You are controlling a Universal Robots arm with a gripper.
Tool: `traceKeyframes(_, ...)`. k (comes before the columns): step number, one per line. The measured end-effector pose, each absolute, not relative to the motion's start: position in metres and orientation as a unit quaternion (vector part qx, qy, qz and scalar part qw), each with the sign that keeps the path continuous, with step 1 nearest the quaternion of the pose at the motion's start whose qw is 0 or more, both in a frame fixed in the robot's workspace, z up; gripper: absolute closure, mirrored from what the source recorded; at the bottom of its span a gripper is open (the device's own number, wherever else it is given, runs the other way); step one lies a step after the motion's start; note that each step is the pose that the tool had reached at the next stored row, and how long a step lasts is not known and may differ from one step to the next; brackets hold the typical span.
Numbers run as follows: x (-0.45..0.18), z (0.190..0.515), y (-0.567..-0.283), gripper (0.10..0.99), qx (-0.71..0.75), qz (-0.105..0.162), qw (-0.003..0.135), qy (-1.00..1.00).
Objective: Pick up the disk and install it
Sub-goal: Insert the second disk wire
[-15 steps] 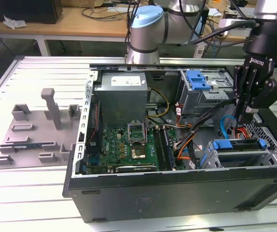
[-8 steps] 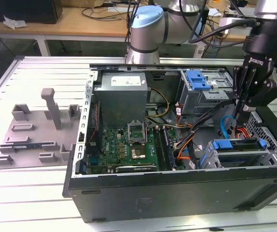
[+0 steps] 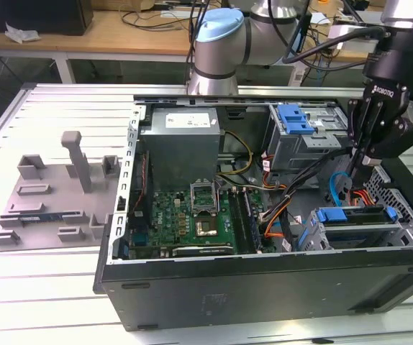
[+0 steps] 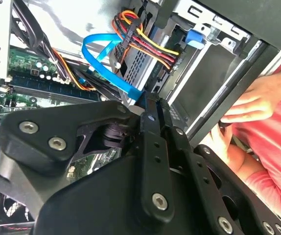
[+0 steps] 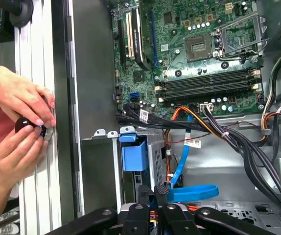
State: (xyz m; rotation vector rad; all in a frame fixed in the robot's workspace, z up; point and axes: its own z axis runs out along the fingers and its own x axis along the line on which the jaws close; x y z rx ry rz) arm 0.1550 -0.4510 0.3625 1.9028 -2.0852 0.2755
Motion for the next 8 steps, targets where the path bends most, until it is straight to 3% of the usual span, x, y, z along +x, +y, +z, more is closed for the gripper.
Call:
traceKeyframes(6,0.153,0.362,-0.462,0.925,0.665,0.087,0.127,-0.731)
traceKeyframes(8,0.153,0.362,-0.470,0.925,0.666,0.083,0.108,-0.733)
